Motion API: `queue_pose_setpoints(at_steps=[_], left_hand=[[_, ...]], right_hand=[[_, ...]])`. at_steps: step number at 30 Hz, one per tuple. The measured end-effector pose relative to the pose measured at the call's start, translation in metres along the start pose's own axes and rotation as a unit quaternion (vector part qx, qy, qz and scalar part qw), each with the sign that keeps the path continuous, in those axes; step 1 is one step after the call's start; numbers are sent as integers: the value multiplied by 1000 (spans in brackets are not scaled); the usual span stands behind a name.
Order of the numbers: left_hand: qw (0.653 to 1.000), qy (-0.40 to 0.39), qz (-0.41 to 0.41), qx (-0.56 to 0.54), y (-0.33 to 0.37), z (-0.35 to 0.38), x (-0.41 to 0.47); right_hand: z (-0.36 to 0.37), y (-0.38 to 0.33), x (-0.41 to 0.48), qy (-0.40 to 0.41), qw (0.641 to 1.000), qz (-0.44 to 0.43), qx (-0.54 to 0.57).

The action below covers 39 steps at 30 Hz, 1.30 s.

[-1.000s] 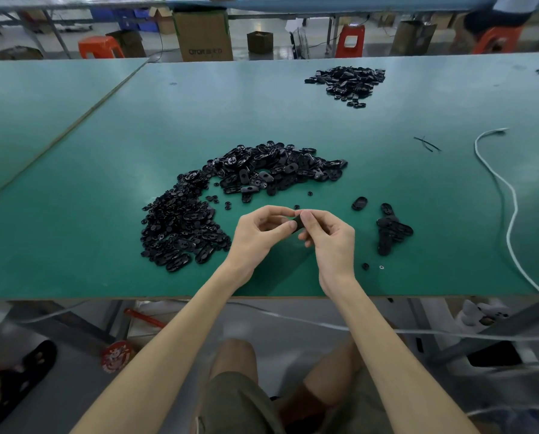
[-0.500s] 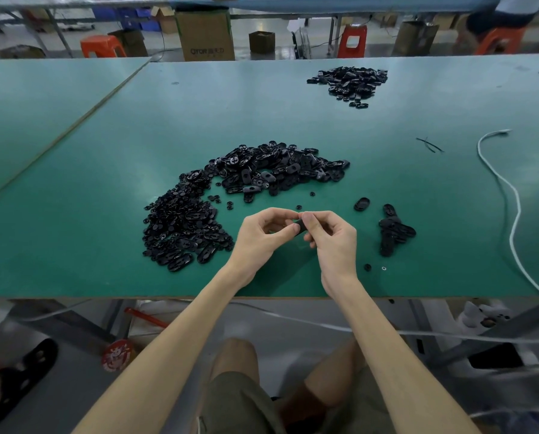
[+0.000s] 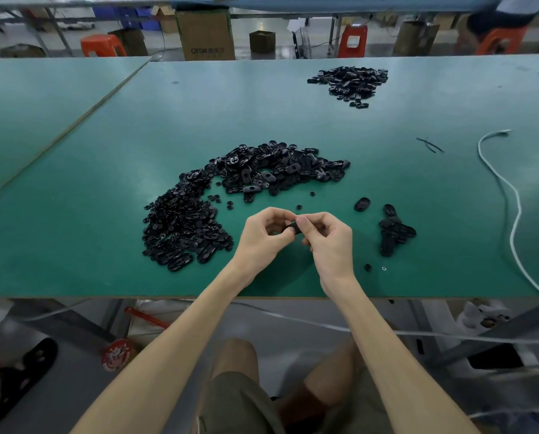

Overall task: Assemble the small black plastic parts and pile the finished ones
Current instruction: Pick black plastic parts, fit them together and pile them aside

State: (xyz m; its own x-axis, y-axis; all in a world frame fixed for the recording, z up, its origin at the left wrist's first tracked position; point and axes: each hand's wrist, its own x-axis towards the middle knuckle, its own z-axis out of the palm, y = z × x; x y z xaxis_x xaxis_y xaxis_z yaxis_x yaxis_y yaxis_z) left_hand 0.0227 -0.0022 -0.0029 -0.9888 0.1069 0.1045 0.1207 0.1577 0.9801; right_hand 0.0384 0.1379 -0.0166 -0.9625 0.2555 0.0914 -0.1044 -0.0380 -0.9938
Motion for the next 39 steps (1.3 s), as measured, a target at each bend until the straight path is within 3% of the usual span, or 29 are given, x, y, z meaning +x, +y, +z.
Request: queue_pose_setpoints(at_steps=[9, 17, 23, 29, 32, 37, 39], left_hand=[[1000, 16, -1, 26, 4, 3, -2], [1000, -19, 2, -18, 2, -4, -3], [1000, 1, 12, 29, 5, -1, -1], [994, 31, 64, 81, 35, 9, 20], [995, -16, 75, 63, 59, 29, 35], [974, -166, 74, 136, 82, 82, 48], [966, -195, 66, 160, 83, 99, 51]], right_hand=[[2, 1, 0, -5, 1000, 0, -9], [-1, 3, 0, 30, 1000, 1, -3], [0, 1, 1, 24, 1000, 6, -18], [2, -3, 1, 81, 996, 20, 11], [5, -5, 3, 73, 997, 27, 9], [2, -6, -3, 49, 993, 23, -102], [0, -8, -9, 26, 990, -39, -130]])
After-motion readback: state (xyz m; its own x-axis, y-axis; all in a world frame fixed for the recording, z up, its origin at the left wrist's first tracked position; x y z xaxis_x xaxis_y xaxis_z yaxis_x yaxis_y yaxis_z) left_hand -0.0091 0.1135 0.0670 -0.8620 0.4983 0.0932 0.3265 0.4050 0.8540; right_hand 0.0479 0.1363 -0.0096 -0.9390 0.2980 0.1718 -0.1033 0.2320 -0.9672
